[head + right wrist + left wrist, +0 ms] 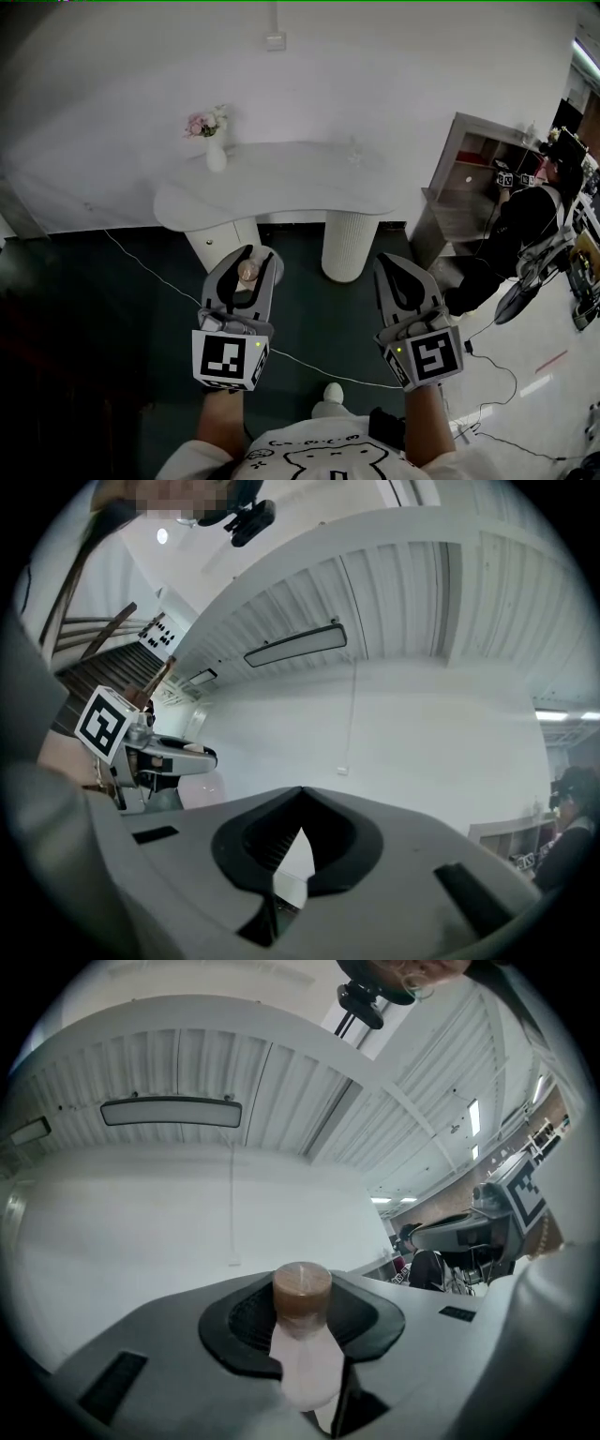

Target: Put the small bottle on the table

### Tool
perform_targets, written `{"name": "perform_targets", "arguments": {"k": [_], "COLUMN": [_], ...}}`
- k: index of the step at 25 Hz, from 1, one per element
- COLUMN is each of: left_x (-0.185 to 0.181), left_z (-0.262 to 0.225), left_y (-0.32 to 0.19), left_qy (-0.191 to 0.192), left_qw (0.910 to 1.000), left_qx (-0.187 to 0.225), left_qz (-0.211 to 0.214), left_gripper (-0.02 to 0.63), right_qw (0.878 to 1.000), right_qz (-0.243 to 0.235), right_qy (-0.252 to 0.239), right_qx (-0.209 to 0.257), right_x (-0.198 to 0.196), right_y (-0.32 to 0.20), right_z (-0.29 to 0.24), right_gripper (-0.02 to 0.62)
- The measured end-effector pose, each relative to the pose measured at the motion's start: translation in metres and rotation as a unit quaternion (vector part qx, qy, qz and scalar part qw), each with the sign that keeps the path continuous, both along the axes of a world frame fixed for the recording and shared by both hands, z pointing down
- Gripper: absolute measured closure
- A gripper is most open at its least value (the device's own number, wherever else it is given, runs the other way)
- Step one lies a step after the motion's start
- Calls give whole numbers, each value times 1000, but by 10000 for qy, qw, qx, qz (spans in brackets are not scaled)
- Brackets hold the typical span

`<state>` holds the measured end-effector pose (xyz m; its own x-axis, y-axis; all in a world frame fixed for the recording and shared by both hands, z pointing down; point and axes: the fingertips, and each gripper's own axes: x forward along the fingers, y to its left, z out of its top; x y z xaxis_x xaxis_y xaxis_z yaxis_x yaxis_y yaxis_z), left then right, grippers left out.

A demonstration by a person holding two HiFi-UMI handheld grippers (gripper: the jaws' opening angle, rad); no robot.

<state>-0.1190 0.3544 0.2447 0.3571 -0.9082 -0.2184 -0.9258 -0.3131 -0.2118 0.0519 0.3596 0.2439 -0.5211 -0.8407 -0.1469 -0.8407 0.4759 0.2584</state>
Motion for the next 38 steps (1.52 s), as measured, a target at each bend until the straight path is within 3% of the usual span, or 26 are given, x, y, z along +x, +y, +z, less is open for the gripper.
{"name": "perform_targets", "arguments": {"k": [7, 13, 25, 38], "left_x": [38, 52, 53, 27], "left_z": [-8, 1, 27, 35], "left_y": [-100, -153, -246, -432], "left_qy": [-10, 16, 118, 90], "left_qw": [9998, 9991, 9987, 9992], "left_qx": [55, -24, -206, -320], "left_qz": [-198, -414, -459, -244], "left_gripper": [482, 482, 482, 482], "right_qw": [9999, 9996, 9993, 9988], "right_qz": [-102, -237, -222, -58], "right_qy": [-7, -35, 87, 138], "right_qx": [-28, -112, -286, -457], "right_x": [43, 62, 68, 40], "right_y": [-106, -163, -248, -427], "right_z": [-2, 6, 30, 44], "right_gripper": [601, 601, 601, 601]}}
